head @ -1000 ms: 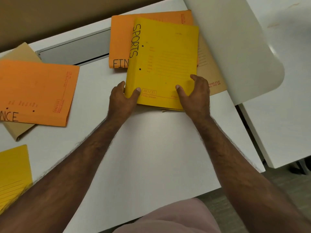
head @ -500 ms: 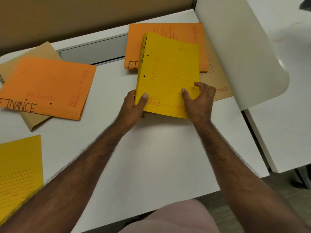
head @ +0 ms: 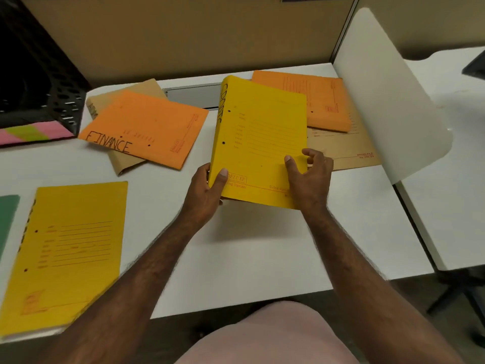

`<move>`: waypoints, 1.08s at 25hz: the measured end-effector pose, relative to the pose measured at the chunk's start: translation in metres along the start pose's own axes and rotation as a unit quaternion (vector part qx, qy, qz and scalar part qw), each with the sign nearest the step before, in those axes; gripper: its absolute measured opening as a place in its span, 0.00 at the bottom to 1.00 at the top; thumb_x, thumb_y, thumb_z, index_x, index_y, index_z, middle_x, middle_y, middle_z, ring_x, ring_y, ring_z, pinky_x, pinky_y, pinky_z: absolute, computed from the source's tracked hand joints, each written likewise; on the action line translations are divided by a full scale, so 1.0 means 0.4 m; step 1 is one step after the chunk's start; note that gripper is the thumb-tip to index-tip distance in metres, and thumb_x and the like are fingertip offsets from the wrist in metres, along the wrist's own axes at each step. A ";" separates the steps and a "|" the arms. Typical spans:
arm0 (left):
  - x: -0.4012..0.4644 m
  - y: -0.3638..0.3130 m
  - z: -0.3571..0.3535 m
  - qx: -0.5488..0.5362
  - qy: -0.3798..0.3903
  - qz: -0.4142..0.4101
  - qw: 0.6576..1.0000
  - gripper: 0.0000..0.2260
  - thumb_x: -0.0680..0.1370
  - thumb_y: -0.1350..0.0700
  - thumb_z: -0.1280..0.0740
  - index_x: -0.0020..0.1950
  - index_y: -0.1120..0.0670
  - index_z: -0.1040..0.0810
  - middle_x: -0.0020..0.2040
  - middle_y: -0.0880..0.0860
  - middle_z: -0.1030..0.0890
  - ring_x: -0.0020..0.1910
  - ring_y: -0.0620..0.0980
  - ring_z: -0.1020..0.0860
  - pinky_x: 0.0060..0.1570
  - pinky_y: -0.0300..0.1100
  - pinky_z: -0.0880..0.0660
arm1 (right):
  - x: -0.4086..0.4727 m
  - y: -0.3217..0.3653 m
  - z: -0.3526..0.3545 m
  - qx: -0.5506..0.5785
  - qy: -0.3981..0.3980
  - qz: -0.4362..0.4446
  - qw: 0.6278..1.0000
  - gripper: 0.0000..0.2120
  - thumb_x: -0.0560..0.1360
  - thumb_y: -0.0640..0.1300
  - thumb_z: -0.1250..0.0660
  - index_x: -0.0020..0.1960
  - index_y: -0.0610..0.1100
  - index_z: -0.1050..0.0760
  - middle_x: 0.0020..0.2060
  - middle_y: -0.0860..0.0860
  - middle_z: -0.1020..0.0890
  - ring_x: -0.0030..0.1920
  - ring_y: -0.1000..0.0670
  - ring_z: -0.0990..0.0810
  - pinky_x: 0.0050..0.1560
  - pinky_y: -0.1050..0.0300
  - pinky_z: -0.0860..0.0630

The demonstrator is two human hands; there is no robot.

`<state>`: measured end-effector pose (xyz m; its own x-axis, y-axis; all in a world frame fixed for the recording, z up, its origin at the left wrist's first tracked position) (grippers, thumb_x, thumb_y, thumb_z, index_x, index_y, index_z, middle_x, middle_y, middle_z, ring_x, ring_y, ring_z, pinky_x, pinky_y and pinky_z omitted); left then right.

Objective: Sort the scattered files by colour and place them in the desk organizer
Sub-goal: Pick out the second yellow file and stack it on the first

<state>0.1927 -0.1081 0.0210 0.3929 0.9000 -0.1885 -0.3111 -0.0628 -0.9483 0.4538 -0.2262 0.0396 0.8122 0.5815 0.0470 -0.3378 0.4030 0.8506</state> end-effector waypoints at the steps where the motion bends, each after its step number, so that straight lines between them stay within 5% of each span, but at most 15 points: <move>1: -0.027 0.005 0.029 0.002 -0.003 0.000 1.000 0.14 0.84 0.43 0.35 0.67 0.46 0.28 0.56 0.43 0.19 0.46 0.40 0.16 0.35 0.36 0.19 | -0.029 0.013 -0.005 0.006 0.003 0.001 1.000 0.24 0.79 0.54 0.26 0.70 0.45 0.25 0.64 0.44 0.27 0.61 0.49 0.25 0.61 0.50 0.24; 11: -0.322 0.106 0.325 -0.004 -0.069 -0.021 0.997 0.04 0.82 0.40 0.35 0.56 0.36 0.25 0.47 0.42 0.16 0.41 0.38 0.17 0.35 0.35 0.19 | -0.346 0.113 -0.112 0.047 0.059 0.006 0.997 0.31 0.79 0.57 0.26 0.77 0.45 0.31 0.60 0.46 0.25 0.58 0.50 0.26 0.58 0.52 0.26; 14: -0.403 0.147 0.395 -0.001 -0.093 -0.025 0.995 0.04 0.82 0.40 0.35 0.54 0.36 0.24 0.49 0.50 0.17 0.43 0.44 0.18 0.36 0.44 0.17 | -0.428 0.132 -0.153 0.038 0.076 0.012 0.996 0.35 0.79 0.57 0.26 0.80 0.44 0.34 0.59 0.48 0.27 0.57 0.51 0.27 0.56 0.54 0.29; 17: -0.465 0.196 0.456 0.008 -0.103 -0.016 0.994 0.05 0.83 0.40 0.35 0.57 0.37 0.24 0.55 0.54 0.18 0.52 0.52 0.18 0.49 0.55 0.17 | -0.499 0.146 -0.196 0.032 0.095 0.017 0.995 0.37 0.79 0.57 0.26 0.81 0.44 0.35 0.60 0.49 0.28 0.58 0.52 0.28 0.56 0.54 0.30; 20: -0.510 0.239 0.518 0.017 -0.129 -0.008 0.992 0.07 0.83 0.42 0.34 0.61 0.37 0.27 0.63 0.48 0.20 0.60 0.47 0.22 0.58 0.42 0.25 | -0.555 0.153 -0.246 0.028 0.122 0.010 0.992 0.38 0.79 0.59 0.26 0.81 0.45 0.34 0.60 0.51 0.30 0.59 0.52 0.28 0.57 0.53 0.30; 23: -0.542 0.274 0.575 0.028 -0.145 0.013 0.989 0.09 0.83 0.41 0.34 0.62 0.36 0.29 0.59 0.40 0.25 0.57 0.35 0.26 0.51 0.27 0.33 | -0.594 0.173 -0.302 0.035 0.152 0.011 0.988 0.37 0.78 0.59 0.25 0.81 0.44 0.33 0.61 0.51 0.30 0.60 0.52 0.28 0.59 0.53 0.29; 27: -0.550 0.327 0.657 0.026 -0.172 0.038 0.984 0.12 0.82 0.40 0.34 0.65 0.38 0.28 0.62 0.43 0.24 0.57 0.36 0.26 0.51 0.28 0.33 | -0.620 0.204 -0.403 0.039 0.200 0.023 0.979 0.35 0.78 0.59 0.25 0.79 0.45 0.29 0.68 0.45 0.25 0.65 0.45 0.22 0.65 0.46 0.23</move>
<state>-0.1621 -0.2010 0.0055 0.0526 0.9869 -0.1527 -0.3753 -0.1222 -0.9188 0.1483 -0.2235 0.0128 0.5408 0.8339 -0.1101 -0.3193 0.3246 0.8903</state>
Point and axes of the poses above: each hand's wrist, its own x-axis towards the middle knuckle, its own z-axis out of the back of the hand, y = z × x, the point moved 8 cm from there along x, towards the middle knuckle
